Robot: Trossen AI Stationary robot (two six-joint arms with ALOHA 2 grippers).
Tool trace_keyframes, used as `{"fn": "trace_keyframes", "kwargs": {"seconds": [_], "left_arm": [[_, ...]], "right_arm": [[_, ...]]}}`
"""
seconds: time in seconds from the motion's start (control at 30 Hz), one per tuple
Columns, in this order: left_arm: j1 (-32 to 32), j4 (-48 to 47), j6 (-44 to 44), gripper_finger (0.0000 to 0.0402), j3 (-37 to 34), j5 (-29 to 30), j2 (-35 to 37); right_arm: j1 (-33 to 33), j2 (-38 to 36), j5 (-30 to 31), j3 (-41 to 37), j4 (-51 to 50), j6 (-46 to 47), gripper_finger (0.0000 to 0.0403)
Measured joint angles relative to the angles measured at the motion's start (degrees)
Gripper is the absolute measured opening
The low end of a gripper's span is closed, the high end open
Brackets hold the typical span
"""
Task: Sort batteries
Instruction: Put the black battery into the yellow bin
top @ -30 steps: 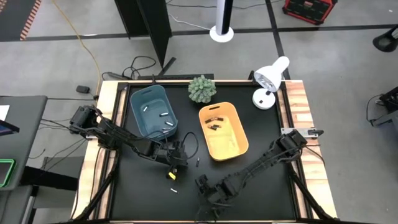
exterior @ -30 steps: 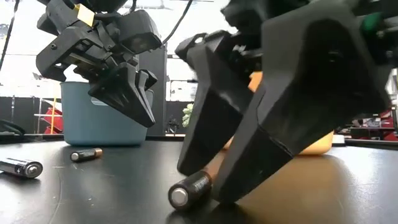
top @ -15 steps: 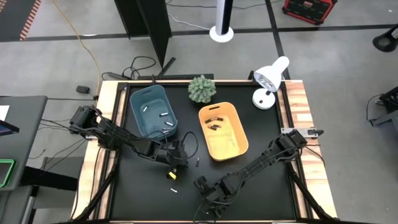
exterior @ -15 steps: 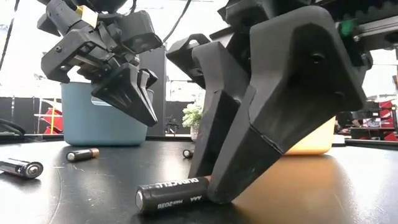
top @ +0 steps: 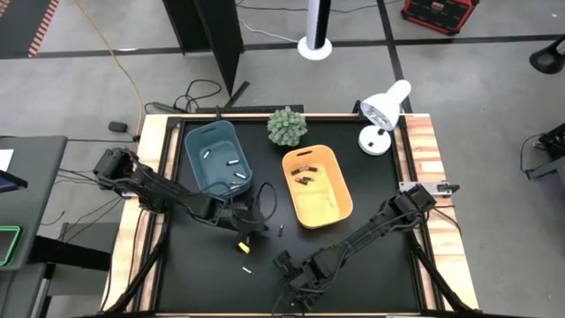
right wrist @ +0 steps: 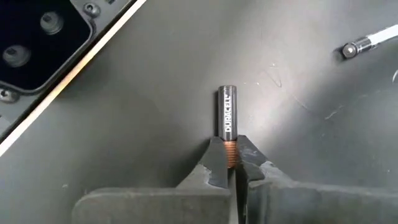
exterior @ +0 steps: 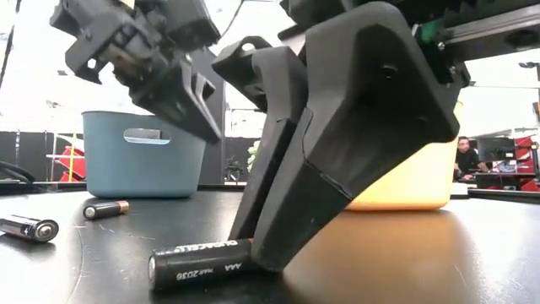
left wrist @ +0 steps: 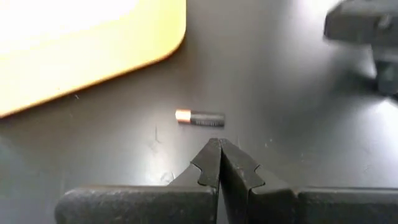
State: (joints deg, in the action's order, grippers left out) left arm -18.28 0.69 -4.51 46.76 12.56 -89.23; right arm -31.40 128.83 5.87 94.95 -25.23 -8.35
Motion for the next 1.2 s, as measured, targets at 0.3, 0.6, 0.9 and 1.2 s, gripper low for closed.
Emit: {"fn": "trace_keyframes", "kwargs": {"seconds": [0.3, 0.6, 0.9, 1.2], "left_arm": [[-1.79, -0.41, 3.82, 0.0000, 0.00, 2.21, 11.05], [-7.69, -6.59, 5.30, 0.0000, 0.00, 9.45, 23.10], [-11.65, -12.64, 2.79, 0.0000, 0.00, 16.23, 24.55], [-11.65, -12.94, 1.80, 0.0000, 0.00, 16.30, 24.55]], "right_arm": [[0.27, 0.12, 7.80, 10.67, -16.35, -3.74, 0.0002], [1.85, -0.13, 11.46, 19.33, -27.75, -2.98, 0.0001], [3.02, -0.13, 1.57, 13.09, -31.89, 15.65, 0.0071], [2.92, -0.21, -4.50, 9.34, -26.86, 28.49, 0.0221]]}}
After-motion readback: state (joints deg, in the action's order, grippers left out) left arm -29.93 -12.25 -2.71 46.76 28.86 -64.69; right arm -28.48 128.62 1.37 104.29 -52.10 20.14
